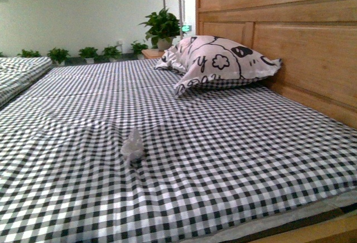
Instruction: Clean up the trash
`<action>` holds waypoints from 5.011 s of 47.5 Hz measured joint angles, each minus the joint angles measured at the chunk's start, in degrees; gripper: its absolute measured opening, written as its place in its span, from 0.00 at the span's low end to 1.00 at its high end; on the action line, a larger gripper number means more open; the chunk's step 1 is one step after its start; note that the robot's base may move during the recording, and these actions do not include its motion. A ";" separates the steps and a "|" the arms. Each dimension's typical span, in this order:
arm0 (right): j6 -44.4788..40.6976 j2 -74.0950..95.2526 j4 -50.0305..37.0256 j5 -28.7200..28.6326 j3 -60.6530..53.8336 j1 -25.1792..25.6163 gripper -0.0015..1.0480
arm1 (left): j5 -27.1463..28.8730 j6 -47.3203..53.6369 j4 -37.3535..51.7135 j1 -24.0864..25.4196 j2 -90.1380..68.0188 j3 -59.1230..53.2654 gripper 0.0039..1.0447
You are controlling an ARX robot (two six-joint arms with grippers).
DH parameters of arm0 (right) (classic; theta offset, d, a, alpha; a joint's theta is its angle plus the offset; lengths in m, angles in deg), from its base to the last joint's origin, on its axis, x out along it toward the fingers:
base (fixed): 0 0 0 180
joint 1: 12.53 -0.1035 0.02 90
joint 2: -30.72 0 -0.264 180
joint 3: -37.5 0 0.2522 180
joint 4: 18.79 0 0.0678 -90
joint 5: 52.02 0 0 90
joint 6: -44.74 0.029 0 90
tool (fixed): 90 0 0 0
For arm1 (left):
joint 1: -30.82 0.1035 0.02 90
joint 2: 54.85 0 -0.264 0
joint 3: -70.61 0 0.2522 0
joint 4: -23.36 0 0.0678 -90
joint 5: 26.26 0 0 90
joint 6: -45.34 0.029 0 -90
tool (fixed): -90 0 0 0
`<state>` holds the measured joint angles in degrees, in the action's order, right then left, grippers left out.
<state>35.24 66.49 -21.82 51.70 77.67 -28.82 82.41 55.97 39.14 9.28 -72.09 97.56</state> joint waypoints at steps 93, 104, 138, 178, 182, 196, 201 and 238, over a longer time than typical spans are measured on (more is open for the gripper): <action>-0.04 0.13 1.27 1.49 0.35 -0.31 0.17 | -38.38 30.05 -28.76 31.56 -53.11 12.70 0.26; 3.82 24.52 18.78 3.56 20.61 -11.34 0.17 | -38.40 30.10 -28.74 31.58 -53.16 12.70 0.26; 4.17 95.62 39.39 -5.31 80.91 -19.47 0.17 | -38.38 30.12 -28.74 31.58 -53.16 12.70 0.26; -5.42 79.65 47.45 -37.31 70.64 -14.38 0.17 | -38.34 30.36 -28.74 31.80 -53.18 12.68 0.26; -4.92 77.55 43.89 -34.34 67.04 -12.02 0.17 | -38.34 30.36 -28.72 31.80 -53.18 12.68 0.26; 4.92 59.78 28.37 -31.58 48.57 -2.97 0.17 | -33.29 14.56 -11.02 32.52 -48.89 8.15 0.26; 8.50 50.36 28.22 -32.79 43.93 2.08 0.17 | -26.32 6.75 -10.27 34.34 -44.24 9.75 0.26; 26.47 0.79 38.91 -54.51 27.47 24.94 0.17 | 25.99 -8.33 -36.06 -9.51 -6.38 17.79 0.26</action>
<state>61.71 67.28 17.08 -2.81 105.15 -3.89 108.40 47.64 3.07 -0.23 -78.47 115.35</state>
